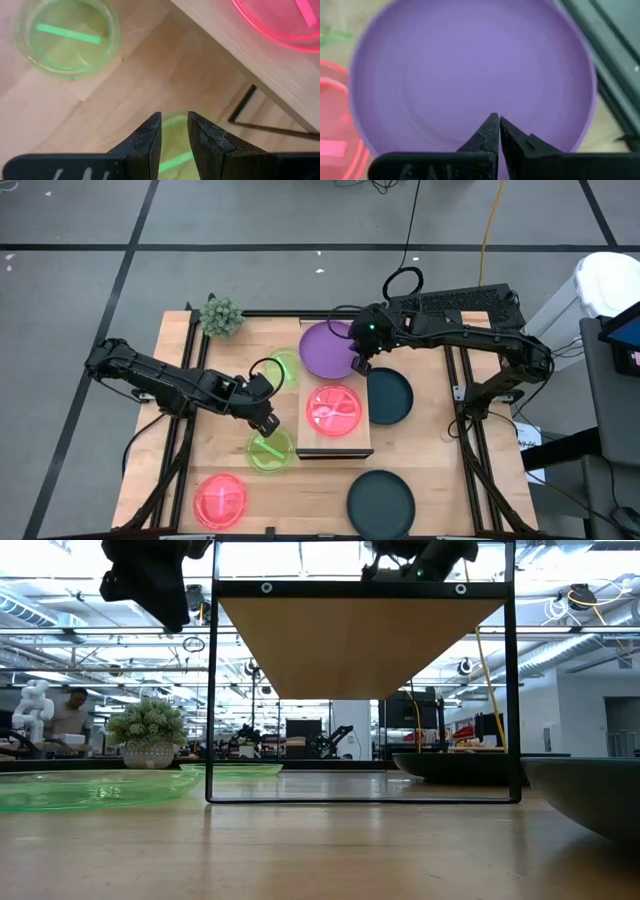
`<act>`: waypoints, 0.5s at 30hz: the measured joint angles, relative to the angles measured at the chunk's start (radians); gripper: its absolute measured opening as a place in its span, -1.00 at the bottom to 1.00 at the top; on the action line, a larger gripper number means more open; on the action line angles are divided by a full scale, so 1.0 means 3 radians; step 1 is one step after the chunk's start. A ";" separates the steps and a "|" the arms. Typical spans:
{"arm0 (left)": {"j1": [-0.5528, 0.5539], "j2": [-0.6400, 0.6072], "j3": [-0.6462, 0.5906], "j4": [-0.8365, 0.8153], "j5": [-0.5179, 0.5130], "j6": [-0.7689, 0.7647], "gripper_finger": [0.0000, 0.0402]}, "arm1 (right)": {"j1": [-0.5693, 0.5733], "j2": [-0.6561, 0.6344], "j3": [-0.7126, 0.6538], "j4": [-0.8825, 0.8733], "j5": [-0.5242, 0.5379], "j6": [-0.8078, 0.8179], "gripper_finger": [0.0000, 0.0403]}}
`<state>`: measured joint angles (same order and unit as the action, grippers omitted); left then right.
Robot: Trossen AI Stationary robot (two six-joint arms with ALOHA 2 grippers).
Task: Place and stack plates onto a shelf
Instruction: Stack the pink plate on top of the other pink plate on the shelf
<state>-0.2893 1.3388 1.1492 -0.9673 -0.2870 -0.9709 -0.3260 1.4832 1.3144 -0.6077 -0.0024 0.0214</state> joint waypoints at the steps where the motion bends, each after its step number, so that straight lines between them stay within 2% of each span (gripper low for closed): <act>1: 0.0000 0.0000 0.0000 0.0000 0.0051 0.0004 -0.51 | 0.0000 -0.0035 0.0000 0.0035 -0.0005 -0.0009 -1.00; 8: -0.0041 0.0001 0.0000 -0.0119 0.0396 0.0069 -0.51 | 0.0021 -0.0302 0.0000 0.0068 -0.0004 0.0135 -1.00; 12: -0.0043 0.0001 0.0000 -0.0194 0.1038 0.0413 -0.51 | 0.0082 -0.0510 0.0000 0.0070 -0.0005 0.0378 -1.00; 15: -0.0080 0.0003 0.0000 -0.0191 0.1288 0.0499 -0.51 | 0.0175 -0.0675 0.0001 0.0062 -0.0007 0.0631 -1.00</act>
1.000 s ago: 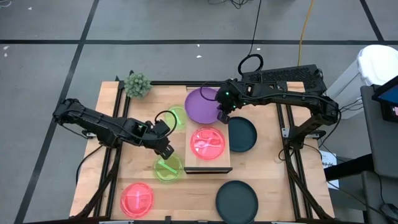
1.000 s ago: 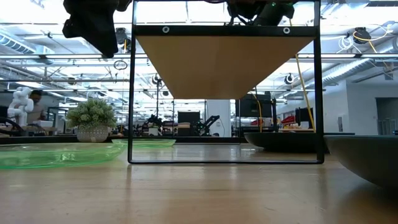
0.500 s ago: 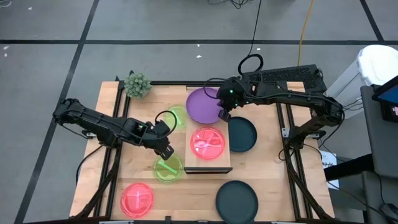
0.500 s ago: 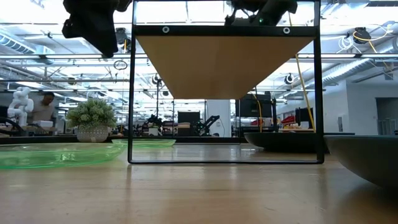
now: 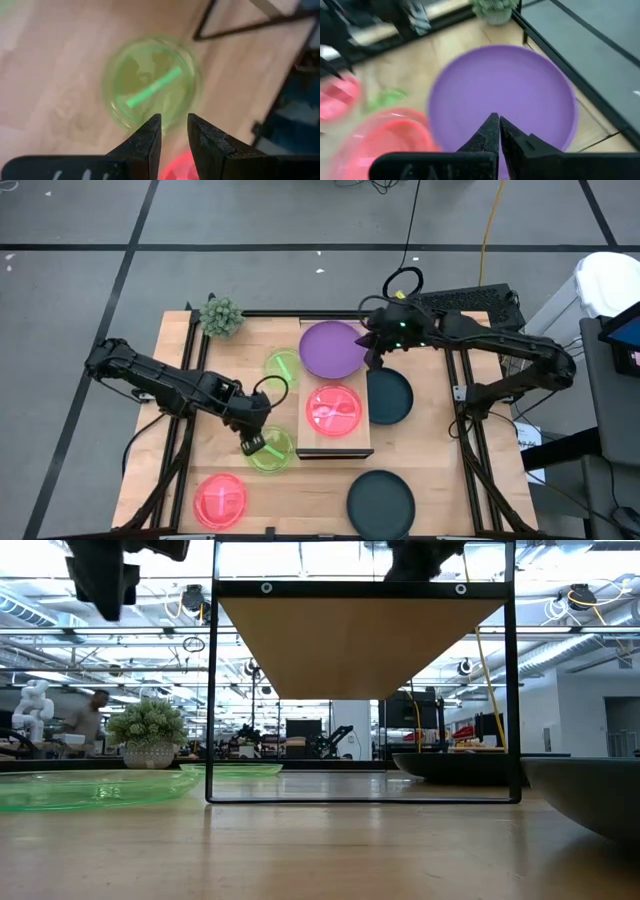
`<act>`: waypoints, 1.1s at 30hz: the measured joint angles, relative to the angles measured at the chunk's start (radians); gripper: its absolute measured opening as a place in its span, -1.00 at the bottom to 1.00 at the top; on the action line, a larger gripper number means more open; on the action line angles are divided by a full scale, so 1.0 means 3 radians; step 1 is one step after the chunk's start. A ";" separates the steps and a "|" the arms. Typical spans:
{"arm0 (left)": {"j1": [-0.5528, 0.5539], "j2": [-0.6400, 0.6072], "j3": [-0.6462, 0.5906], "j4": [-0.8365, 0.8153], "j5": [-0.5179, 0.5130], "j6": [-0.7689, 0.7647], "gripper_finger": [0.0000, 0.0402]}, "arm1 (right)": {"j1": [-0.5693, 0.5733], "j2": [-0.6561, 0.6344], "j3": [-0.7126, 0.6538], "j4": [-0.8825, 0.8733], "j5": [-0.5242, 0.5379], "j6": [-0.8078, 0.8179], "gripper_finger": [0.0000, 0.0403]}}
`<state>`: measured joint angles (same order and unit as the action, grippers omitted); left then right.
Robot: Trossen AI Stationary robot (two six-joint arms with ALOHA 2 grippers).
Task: Place and stack plates onto a shelf
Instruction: Stack the pink plate on top of the other pink plate on the shelf
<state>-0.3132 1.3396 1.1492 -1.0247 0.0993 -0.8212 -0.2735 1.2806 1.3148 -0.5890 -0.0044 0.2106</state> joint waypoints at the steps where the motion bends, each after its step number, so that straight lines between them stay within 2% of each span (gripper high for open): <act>1: -0.0028 0.0000 0.0000 -0.0004 0.0070 0.0046 -0.51 | 0.0045 -0.0051 0.0000 0.0000 0.0000 0.0103 -1.00; 4: -0.0146 0.0000 0.0000 -0.0003 0.0289 0.0320 -0.51 | 0.0213 -0.0196 0.0000 -0.0008 0.0000 0.0356 -1.00; 9: -0.0382 0.0000 0.0000 -0.0010 0.0268 0.0813 -0.50 | 0.0602 -0.0338 0.0000 -0.0011 0.0003 0.0651 -1.00; 12: -0.0557 0.0000 -0.0064 -0.0011 0.0270 0.0927 -0.42 | 0.0836 -0.0379 0.0000 -0.0018 0.0003 0.0833 -1.00; 17: -0.0913 0.0000 -0.0414 0.0208 0.0299 0.0824 -0.13 | 0.1232 -0.0405 0.0000 -0.0014 0.0071 0.1261 -1.00; 21: -0.1196 0.0000 -0.0648 0.0362 0.0289 0.0802 0.07 | 0.1597 -0.0404 0.0000 0.0005 0.0423 0.1483 -1.00; 26: -0.1475 0.0000 -0.0988 0.0664 0.0262 0.0680 0.10 | 0.1947 -0.0402 0.0000 0.0031 0.0904 0.1529 -1.00; 33: -0.1633 0.0000 -0.1474 0.1116 0.0376 0.0138 0.00 | 0.2253 -0.0402 0.0000 0.0132 0.1145 0.1531 -1.00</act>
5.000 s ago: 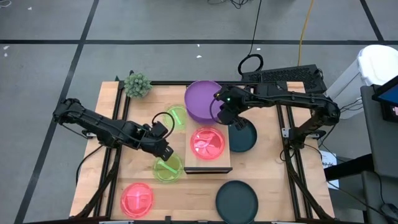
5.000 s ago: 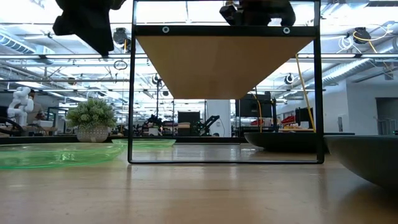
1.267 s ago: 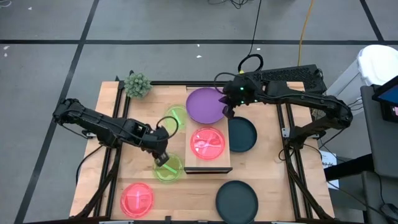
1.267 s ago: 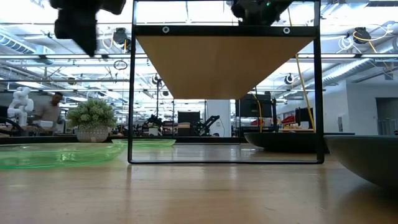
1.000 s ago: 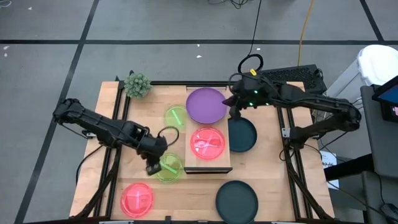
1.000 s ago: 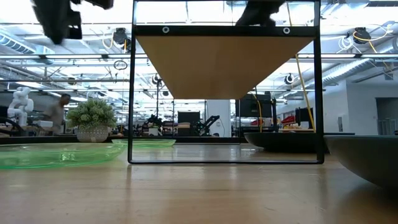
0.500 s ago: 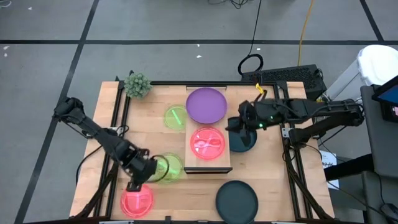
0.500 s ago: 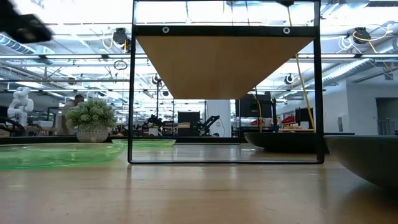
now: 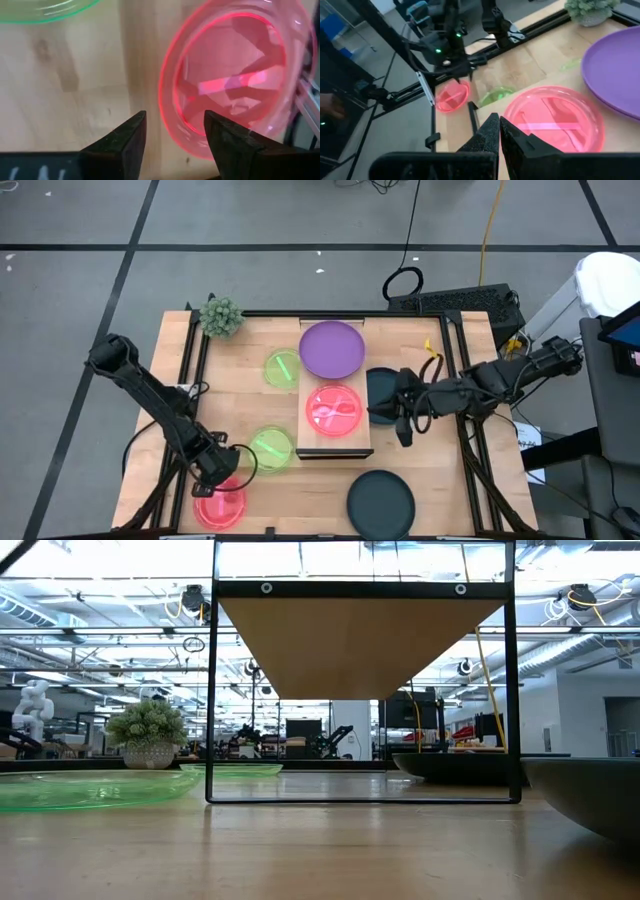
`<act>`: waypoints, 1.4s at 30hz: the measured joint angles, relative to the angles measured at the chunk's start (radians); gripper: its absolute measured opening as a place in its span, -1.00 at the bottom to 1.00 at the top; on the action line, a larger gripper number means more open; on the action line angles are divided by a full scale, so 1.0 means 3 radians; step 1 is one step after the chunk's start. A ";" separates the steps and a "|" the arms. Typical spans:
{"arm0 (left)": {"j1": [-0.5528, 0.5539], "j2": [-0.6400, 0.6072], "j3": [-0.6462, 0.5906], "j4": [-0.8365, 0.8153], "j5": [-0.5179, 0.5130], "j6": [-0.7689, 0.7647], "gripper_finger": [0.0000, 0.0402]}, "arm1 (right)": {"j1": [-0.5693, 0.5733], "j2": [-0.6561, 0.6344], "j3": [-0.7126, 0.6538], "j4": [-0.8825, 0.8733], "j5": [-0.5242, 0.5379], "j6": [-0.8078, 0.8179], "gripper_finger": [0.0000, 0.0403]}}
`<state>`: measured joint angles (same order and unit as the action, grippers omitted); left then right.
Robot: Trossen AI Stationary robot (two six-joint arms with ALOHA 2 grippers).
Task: Place and stack plates onto a shelf
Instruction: Stack the pink plate on top of the other pink plate on the shelf
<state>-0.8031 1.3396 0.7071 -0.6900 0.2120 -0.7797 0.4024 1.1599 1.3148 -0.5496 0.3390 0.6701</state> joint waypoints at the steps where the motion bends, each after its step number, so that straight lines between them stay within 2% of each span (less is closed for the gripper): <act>1: -0.0014 0.0000 -0.0028 0.0003 -0.0012 -0.0027 -0.02 | 0.0031 0.0000 0.0000 0.0015 0.0025 0.0000 -1.00; 8: -0.0033 0.0000 -0.0281 0.0252 -0.0038 -0.0245 -0.18 | 0.0170 -0.0001 0.0000 0.0024 0.0198 0.0089 -1.00; 15: -0.0040 0.0000 -0.0438 0.0719 -0.0028 -0.0514 -0.21 | 0.0174 0.0000 0.0000 0.0024 0.0193 0.0088 -1.00; 25: -0.0040 0.0000 -0.0440 0.0721 -0.0197 -0.0529 -0.21 | 0.0171 0.0000 0.0000 0.0023 0.0193 0.0068 -1.00; 42: -0.0139 -0.0004 -0.0586 0.0869 -0.0280 -0.0706 -0.22 | 0.0170 0.0000 0.0000 -0.0001 0.0191 -0.0009 -1.00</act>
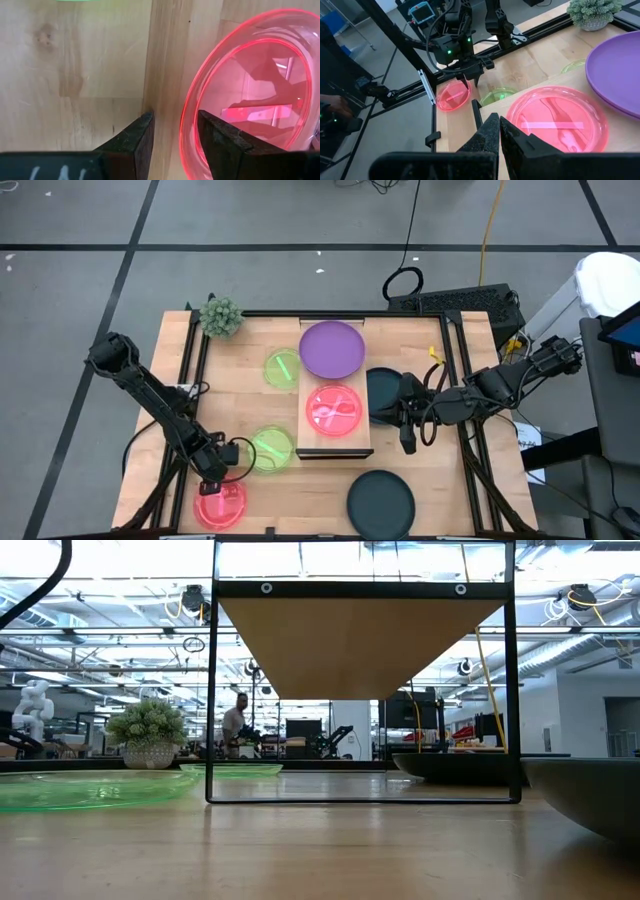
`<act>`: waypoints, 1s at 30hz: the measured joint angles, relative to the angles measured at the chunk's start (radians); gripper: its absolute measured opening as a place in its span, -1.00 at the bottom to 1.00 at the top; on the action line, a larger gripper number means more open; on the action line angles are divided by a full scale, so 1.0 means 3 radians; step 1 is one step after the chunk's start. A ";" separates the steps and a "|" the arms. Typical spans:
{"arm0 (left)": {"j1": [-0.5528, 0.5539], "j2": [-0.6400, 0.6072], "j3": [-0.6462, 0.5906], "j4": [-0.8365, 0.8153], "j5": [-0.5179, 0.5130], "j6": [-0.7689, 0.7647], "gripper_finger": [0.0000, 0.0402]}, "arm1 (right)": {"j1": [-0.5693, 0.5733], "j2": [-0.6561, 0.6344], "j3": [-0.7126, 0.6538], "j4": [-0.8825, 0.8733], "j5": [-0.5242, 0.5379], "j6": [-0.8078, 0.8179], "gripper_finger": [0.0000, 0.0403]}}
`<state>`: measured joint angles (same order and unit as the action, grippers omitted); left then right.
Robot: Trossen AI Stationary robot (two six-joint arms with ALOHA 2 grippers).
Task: Place and stack plates onto a shelf
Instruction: Stack the pink plate on top of the other pink plate on the shelf
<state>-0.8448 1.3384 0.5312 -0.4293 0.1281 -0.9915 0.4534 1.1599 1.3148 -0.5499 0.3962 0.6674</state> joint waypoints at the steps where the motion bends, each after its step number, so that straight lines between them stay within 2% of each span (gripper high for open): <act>1: 0.0000 0.0000 -0.0001 0.0002 0.0001 0.0011 -0.23 | 0.0000 0.0000 0.0000 0.0000 0.0000 0.0000 -1.00; 9: 0.0001 0.0005 -0.0008 -0.0019 -0.0023 0.0005 -0.56 | 0.0000 0.0000 0.0000 0.0000 0.0001 -0.0077 -1.00; 18: 0.0005 0.0000 -0.0010 0.0005 -0.0021 -0.0009 -0.61 | -0.0001 0.0000 0.0000 0.0000 0.0000 -0.0168 -1.00; 25: 0.0076 -0.0075 -0.0015 0.0090 0.0100 -0.0042 -0.95 | -0.0001 0.0000 0.0000 -0.0001 0.0000 -0.0184 -1.00; 30: 0.0108 -0.0097 -0.0015 0.0085 0.0138 -0.0168 -0.97 | -0.0001 0.0000 0.0000 -0.0011 0.0000 -0.0214 -1.00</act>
<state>-0.8124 1.3094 0.5266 -0.4038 0.1695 -1.0420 0.4530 1.1599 1.3148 -0.5531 0.3962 0.6033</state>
